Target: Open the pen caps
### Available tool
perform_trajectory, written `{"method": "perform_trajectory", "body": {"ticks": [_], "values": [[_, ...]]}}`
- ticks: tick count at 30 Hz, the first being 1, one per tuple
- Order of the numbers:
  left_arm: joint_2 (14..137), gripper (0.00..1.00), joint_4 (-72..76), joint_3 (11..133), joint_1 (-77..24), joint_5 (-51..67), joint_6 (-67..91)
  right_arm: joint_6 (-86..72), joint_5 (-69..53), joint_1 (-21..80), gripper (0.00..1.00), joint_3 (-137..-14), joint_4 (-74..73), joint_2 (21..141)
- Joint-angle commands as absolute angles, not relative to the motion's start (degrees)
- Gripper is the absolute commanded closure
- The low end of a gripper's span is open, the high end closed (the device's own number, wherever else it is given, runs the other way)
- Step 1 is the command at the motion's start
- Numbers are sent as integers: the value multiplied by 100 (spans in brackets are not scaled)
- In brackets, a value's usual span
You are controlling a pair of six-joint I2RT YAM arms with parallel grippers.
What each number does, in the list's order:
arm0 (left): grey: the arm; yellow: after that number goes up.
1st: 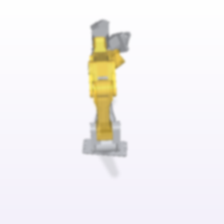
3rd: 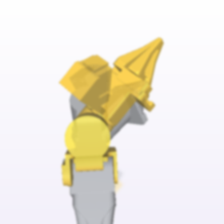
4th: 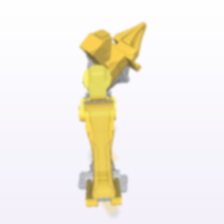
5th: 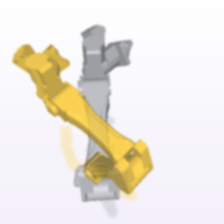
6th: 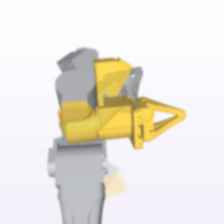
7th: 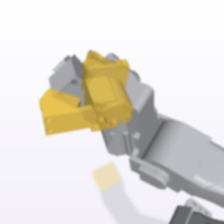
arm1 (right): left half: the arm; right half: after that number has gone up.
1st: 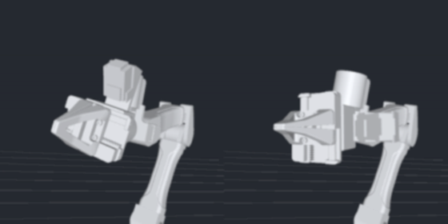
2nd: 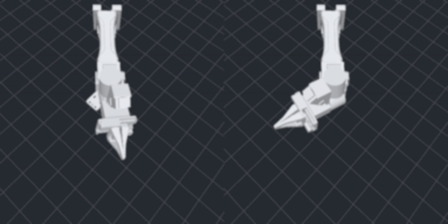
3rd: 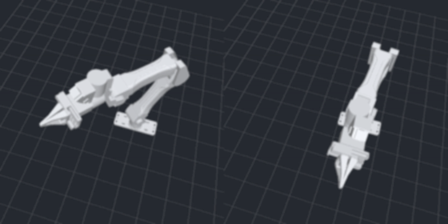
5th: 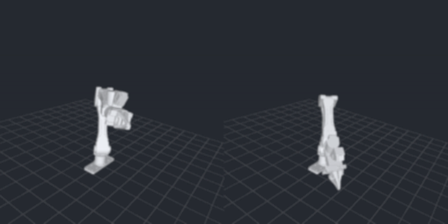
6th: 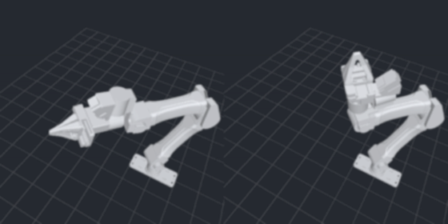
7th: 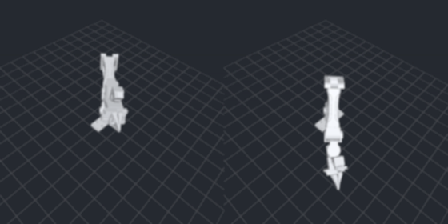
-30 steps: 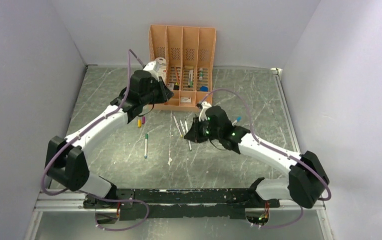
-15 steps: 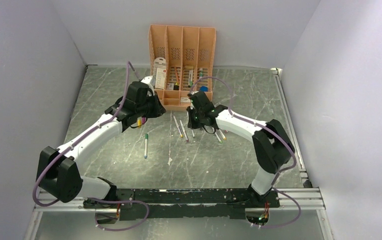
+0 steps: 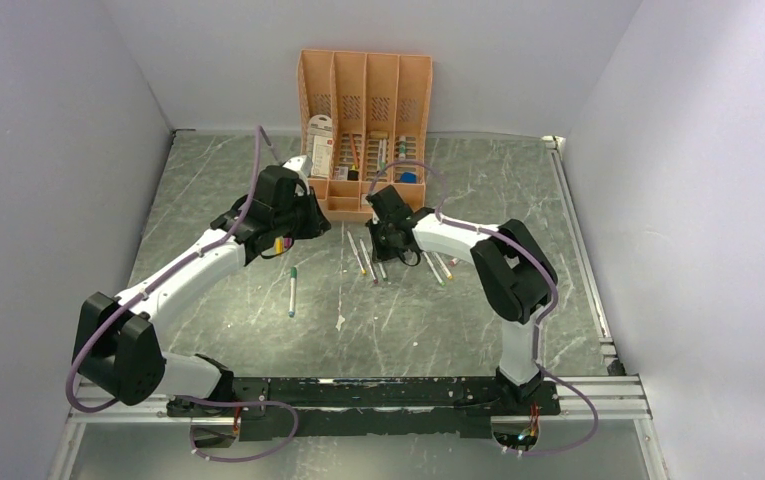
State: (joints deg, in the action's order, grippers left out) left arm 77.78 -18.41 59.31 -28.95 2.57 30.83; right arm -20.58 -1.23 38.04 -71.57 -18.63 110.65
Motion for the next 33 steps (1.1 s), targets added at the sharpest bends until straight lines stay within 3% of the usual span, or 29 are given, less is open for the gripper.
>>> {"method": "perform_trajectory", "body": {"ticks": [1,8,17,33], "values": [[7775,89,-1850,5957,-2847,123,2982,-2009,-176,3780,91,-7369,-1918,11208],[7869,89,-1855,5985,-2848,122,2990,-2006,-210,3773,76,-7322,-1906,11184],[8186,89,-2116,6171,-2848,-112,2901,-1994,-134,3753,69,-7254,-2038,10858],[9865,88,-2864,7010,-2417,-1172,2628,-2164,-361,3721,55,-6463,-2275,8889]]}}
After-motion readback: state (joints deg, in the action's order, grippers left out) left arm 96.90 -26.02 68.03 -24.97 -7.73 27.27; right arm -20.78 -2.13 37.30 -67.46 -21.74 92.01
